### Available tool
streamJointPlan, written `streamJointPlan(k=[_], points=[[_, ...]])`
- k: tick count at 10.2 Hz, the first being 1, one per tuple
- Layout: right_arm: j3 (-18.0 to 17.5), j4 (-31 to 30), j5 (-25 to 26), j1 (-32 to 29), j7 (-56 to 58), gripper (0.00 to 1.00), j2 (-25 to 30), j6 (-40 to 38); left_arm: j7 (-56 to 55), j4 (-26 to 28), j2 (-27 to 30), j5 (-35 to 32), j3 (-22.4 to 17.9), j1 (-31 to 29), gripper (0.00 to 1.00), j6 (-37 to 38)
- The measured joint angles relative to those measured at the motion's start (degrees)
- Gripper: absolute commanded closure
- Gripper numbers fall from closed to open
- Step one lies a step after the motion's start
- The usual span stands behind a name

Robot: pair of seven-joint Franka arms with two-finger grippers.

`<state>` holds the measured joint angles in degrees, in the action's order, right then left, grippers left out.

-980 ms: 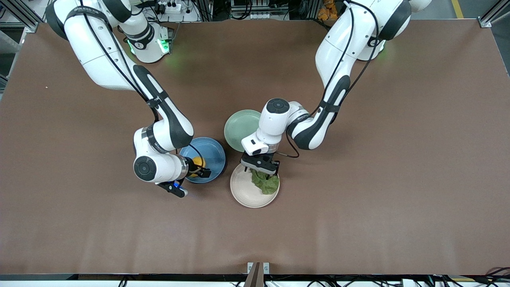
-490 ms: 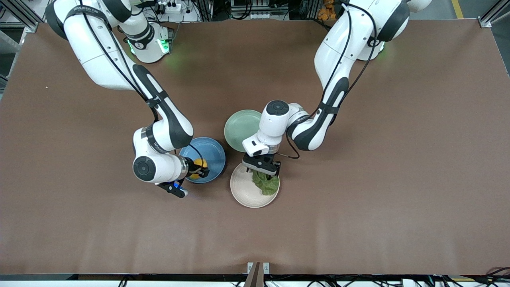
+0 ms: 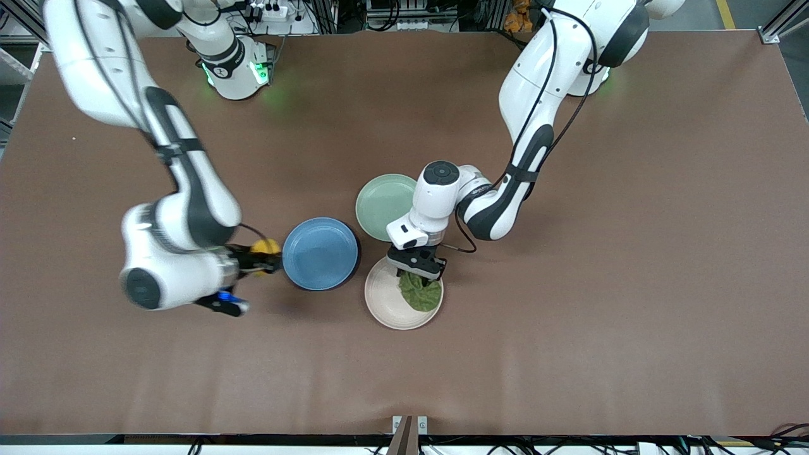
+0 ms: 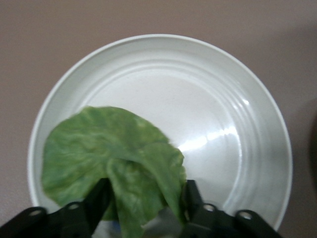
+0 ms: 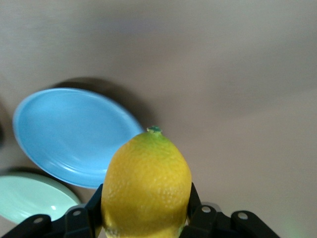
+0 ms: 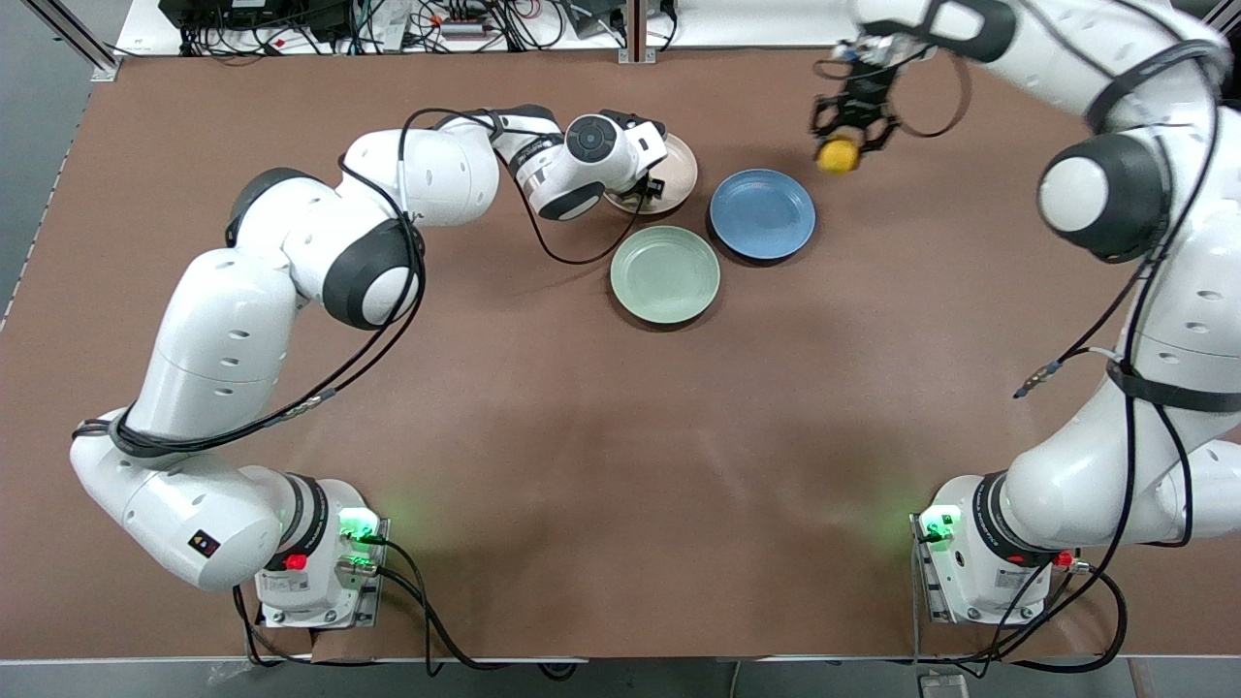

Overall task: Pick lemon and lettuce from blue and beige plates
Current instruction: 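Lift the lemon off the blue plate with the right gripper while the left lifts lettuce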

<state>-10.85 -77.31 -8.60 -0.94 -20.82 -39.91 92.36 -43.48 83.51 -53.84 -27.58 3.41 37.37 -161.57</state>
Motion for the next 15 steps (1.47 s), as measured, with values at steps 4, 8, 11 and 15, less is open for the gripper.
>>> streamJointPlan(k=[4, 8, 11, 15], points=[[6.6, -7.2, 3.0, -4.5, 18.6, 1.00, 0.5, 4.7, 0.0, -1.0, 0.5, 0.0, -0.1, -0.1, 1.00, 3.9], [8.8, -21.5, 3.0, -5.6, 26.9, 0.62, 2.1, 21.1, 0.0, -1.2, 6.9, 0.0, 0.1, -0.9, 1.00, 16.6], [8.7, -22.1, 3.0, -5.6, 26.9, 0.00, 3.0, 21.2, 2.1, -1.0, 16.3, 4.7, 2.0, -4.8, 1.00, 28.6], [8.6, -16.1, 3.0, -5.5, 26.9, 0.00, 6.2, 11.3, 24.3, 1.7, 24.3, 11.8, 1.9, -18.1, 1.00, 41.0]])
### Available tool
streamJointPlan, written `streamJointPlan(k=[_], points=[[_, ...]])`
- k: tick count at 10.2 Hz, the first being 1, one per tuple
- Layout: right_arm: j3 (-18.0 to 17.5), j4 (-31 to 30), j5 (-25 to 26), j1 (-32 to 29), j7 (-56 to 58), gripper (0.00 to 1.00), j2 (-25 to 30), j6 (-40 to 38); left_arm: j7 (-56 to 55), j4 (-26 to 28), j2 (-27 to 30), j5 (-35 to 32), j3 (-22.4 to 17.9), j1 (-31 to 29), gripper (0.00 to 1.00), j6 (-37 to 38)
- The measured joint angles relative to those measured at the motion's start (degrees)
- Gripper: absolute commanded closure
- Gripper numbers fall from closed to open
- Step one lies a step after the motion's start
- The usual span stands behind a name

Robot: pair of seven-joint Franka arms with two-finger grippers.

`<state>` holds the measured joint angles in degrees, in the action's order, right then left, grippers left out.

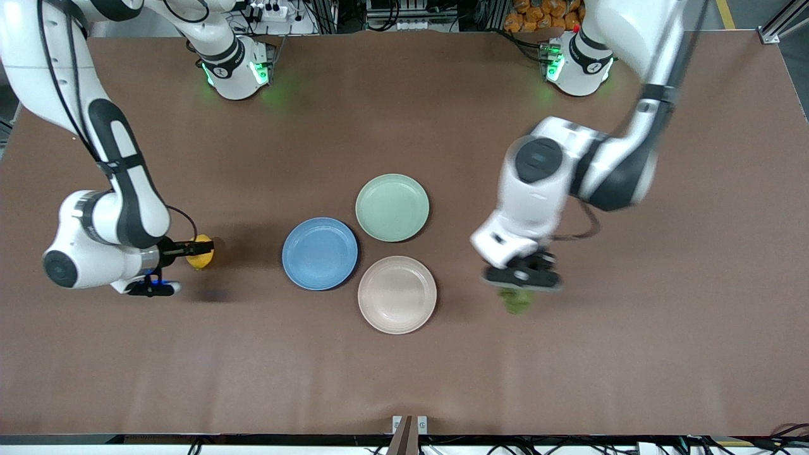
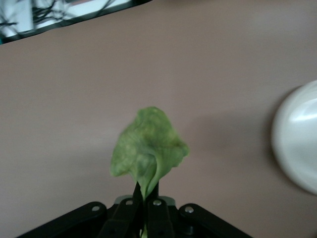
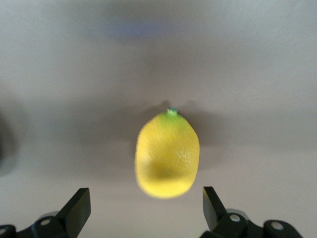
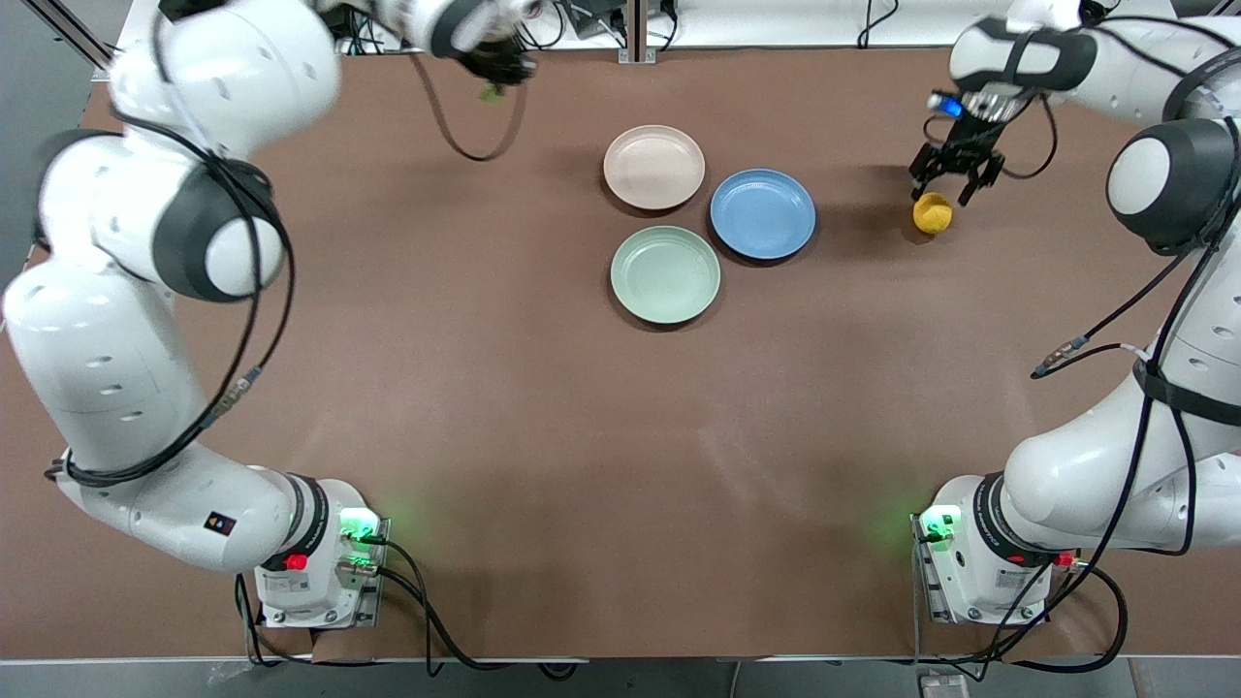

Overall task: Pick lemon and lettuce from blue and beige plates
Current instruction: 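Lift the lemon off the blue plate with the right gripper while the left lifts lettuce, then lower the lemon and lettuce onto the table and open both grippers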

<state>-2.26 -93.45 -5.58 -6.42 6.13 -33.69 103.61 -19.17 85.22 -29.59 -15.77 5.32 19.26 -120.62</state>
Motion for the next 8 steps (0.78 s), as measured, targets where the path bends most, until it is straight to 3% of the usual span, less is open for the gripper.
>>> streamJointPlan(k=[1, 2, 3, 4, 6, 7, 8], points=[[0.2, 4.5, 0.1, 0.0, 0.0, 0.00, 1.8, -4.8, 5.4, 1.6, -0.8, 1.1, 0.0, -4.8, 0.97, 0.0], [1.1, 10.0, 0.2, 0.1, 0.0, 0.00, 3.6, -11.1, 9.9, 2.7, -2.7, 1.9, 0.1, -9.2, 0.72, -0.4], [2.7, 15.7, 0.2, 0.1, 0.0, 0.00, 5.2, -17.3, 13.1, 3.0, -5.2, 2.1, 0.1, -12.9, 0.55, -1.7], [4.0, 19.7, 0.2, 0.1, 0.0, 0.00, 6.9, -20.6, 14.4, 3.0, -7.7, 2.2, 0.2, -15.2, 0.52, -3.5], [4.9, 22.2, 1.5, 0.2, 0.1, 0.00, 11.1, -22.5, 14.6, 2.9, -10.1, 2.2, 0.7, -15.7, 0.45, -5.9], [4.9, 22.3, 3.1, 0.7, 0.1, 0.00, 13.0, -23.2, 14.4, 2.3, -9.9, 2.2, 1.1, -15.1, 0.26, -5.9], [4.9, 22.3, 4.5, 1.3, -0.1, 0.00, 14.6, -23.3, 14.4, 1.7, -9.4, 2.2, 1.2, -14.6, 0.00, -5.7]])
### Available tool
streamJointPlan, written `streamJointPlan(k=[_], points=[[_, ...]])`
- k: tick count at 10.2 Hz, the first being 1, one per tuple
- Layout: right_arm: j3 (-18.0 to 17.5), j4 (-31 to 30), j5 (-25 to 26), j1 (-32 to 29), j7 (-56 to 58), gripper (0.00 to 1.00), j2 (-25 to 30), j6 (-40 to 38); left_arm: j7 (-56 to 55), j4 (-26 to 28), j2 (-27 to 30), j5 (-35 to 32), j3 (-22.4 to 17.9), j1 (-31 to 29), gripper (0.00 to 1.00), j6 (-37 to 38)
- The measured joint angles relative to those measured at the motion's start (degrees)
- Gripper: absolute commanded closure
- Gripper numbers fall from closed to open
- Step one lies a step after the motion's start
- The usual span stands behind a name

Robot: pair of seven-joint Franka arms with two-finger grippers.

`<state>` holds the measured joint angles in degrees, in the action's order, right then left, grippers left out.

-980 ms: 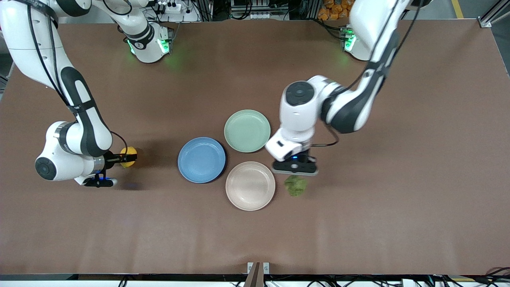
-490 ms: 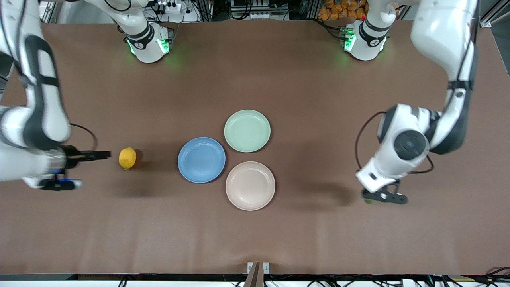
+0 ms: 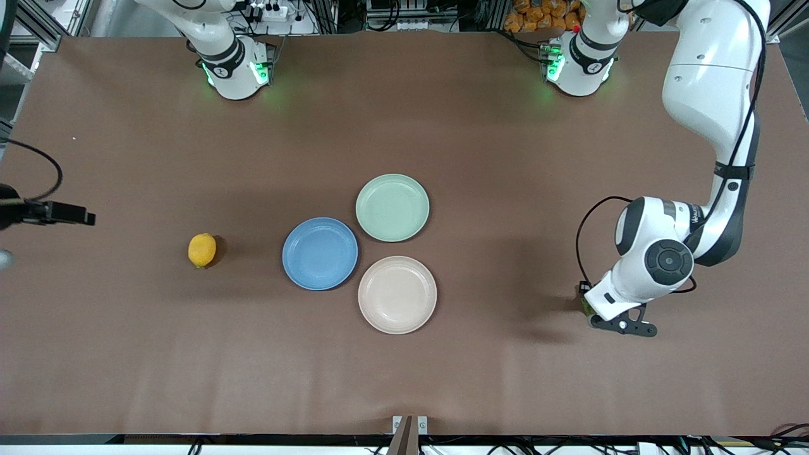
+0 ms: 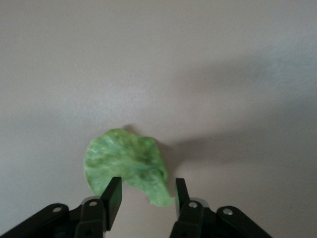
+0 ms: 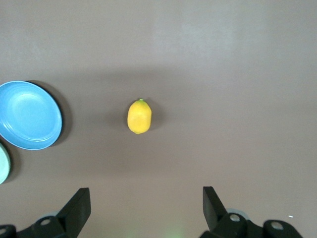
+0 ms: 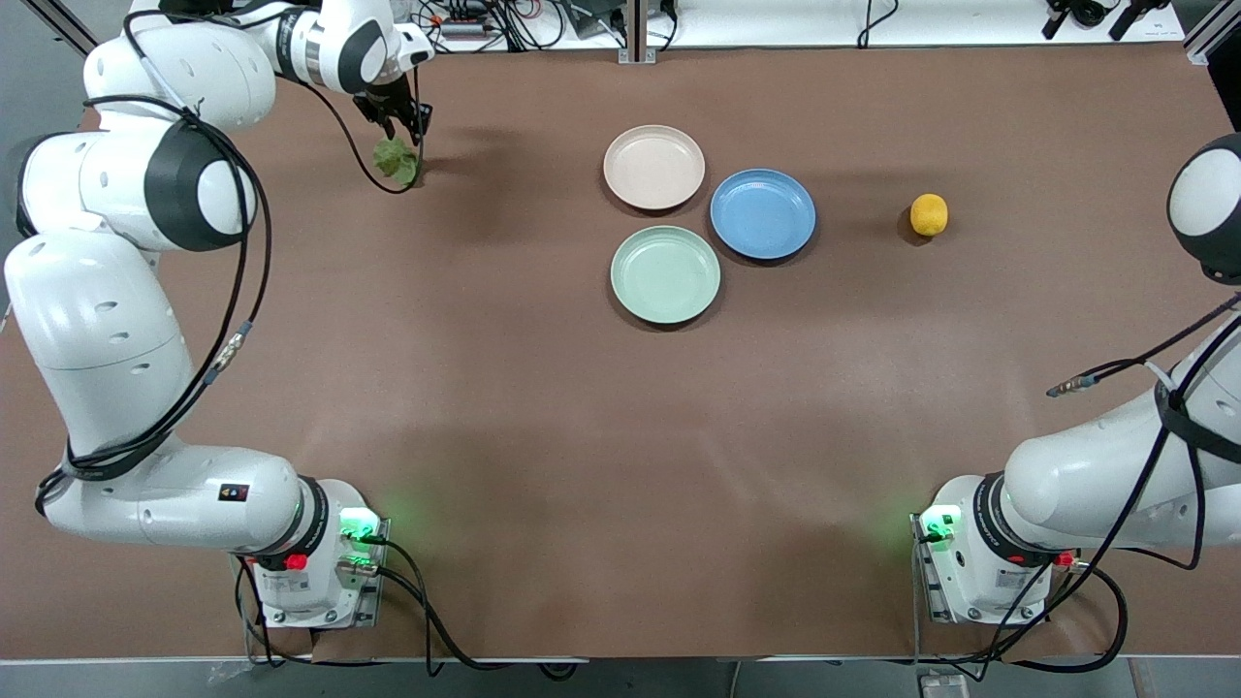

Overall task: Pick lemon and lettuce from blue and beige plates
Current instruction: 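Lower the lemon and lettuce onto the table and open both grippers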

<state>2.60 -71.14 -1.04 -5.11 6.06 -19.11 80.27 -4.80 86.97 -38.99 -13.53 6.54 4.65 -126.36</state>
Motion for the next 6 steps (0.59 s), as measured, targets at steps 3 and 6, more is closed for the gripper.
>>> streamJointPlan(k=[3, 6], points=[[0.0, -0.1, 0.8, 1.2, -0.1, 0.00, 4.6, -0.3, 0.0, -1.6, 5.3, 0.0, 1.2, 0.6, 0.00, 7.5], [0.0, -4.1, 1.1, 3.2, -0.3, 0.00, 8.8, 0.1, 0.0, -3.9, 17.3, 0.9, 1.5, 0.6, 0.00, 21.3]])
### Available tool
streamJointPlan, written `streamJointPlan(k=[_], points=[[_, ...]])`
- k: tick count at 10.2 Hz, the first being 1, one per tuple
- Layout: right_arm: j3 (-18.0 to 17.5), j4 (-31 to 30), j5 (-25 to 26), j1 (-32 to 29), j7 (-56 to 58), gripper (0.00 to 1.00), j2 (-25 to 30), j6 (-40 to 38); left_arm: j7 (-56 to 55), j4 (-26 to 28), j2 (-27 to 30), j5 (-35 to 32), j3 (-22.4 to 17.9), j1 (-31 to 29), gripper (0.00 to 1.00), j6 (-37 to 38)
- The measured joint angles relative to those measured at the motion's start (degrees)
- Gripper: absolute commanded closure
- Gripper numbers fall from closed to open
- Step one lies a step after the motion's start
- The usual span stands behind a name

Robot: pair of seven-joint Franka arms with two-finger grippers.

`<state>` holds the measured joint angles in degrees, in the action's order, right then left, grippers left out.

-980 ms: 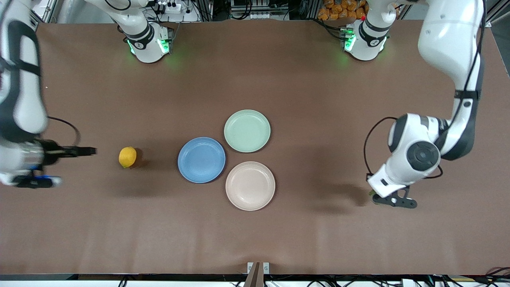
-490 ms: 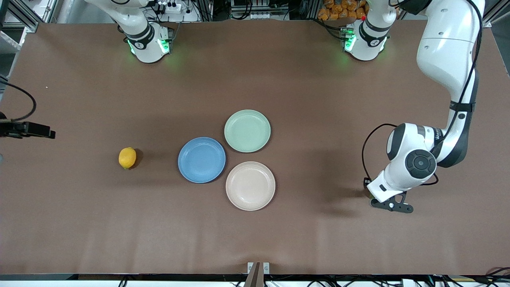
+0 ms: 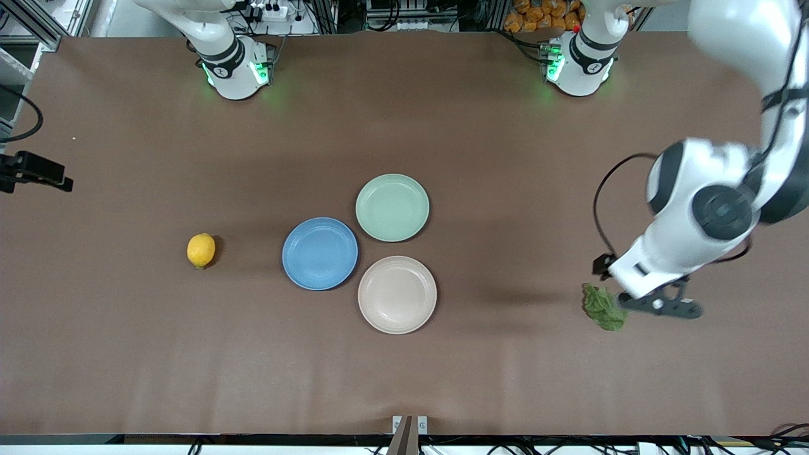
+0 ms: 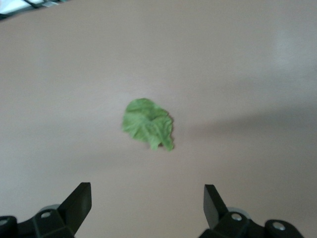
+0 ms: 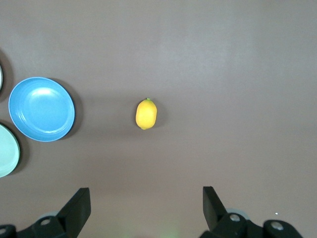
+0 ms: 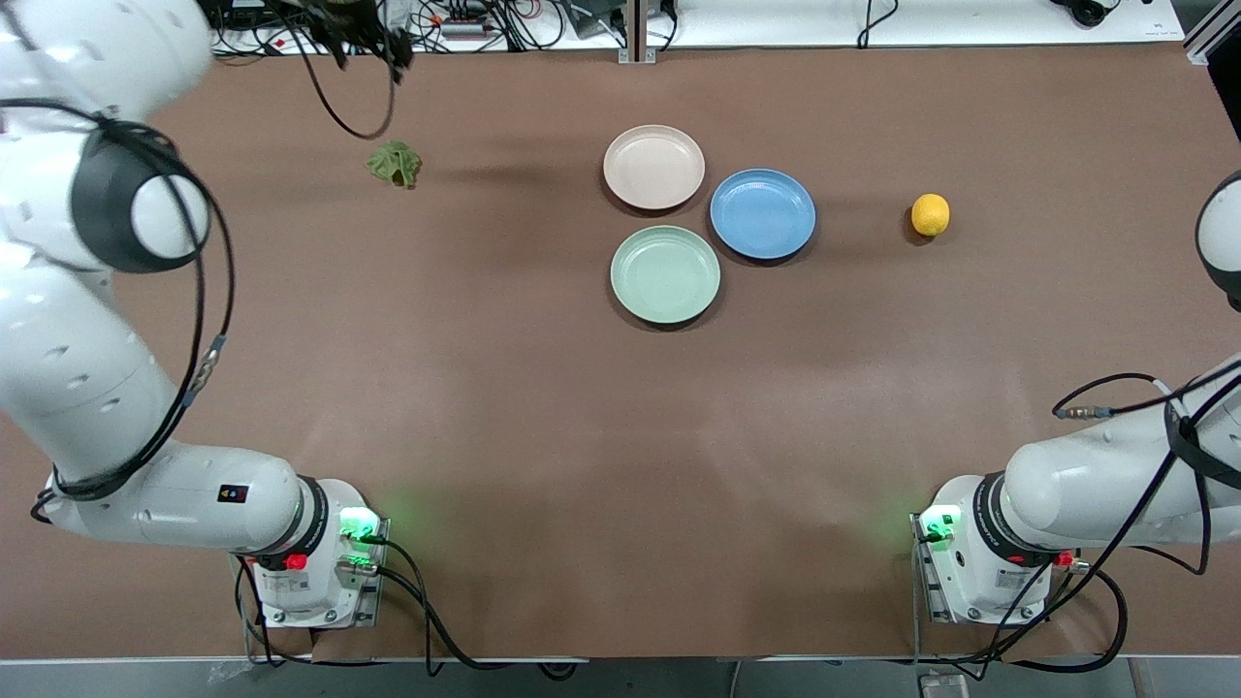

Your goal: Pick lemon and lettuce from blue and beige plates

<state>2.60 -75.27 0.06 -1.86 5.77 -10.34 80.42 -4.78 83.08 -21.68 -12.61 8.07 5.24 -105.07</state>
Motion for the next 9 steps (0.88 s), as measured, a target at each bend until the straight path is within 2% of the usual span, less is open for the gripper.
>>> streamJointPlan(k=[2, 3, 7, 9], points=[[0.0, -3.6, 0.1, 0.9, -0.1, 0.00, 1.3, 3.1, 0.0, -2.1, 6.9, 1.3, 0.8, 0.1, 0.00, 11.4], [0.0, -4.7, 0.1, 1.3, -0.7, 0.00, 1.7, 3.5, 0.0, -2.6, 9.5, 1.7, 1.1, 0.2, 0.00, 13.7], [0.0, -8.1, 0.1, 2.5, -2.1, 0.00, 4.0, 4.0, -5.8, -2.8, 15.1, 2.1, 1.1, -0.1, 0.00, 15.5], [0.0, -8.7, 0.1, 2.5, -2.2, 0.00, 4.4, 4.1, -7.8, -2.8, 15.9, 5.5, 0.9, -0.2, 0.00, 17.2]])
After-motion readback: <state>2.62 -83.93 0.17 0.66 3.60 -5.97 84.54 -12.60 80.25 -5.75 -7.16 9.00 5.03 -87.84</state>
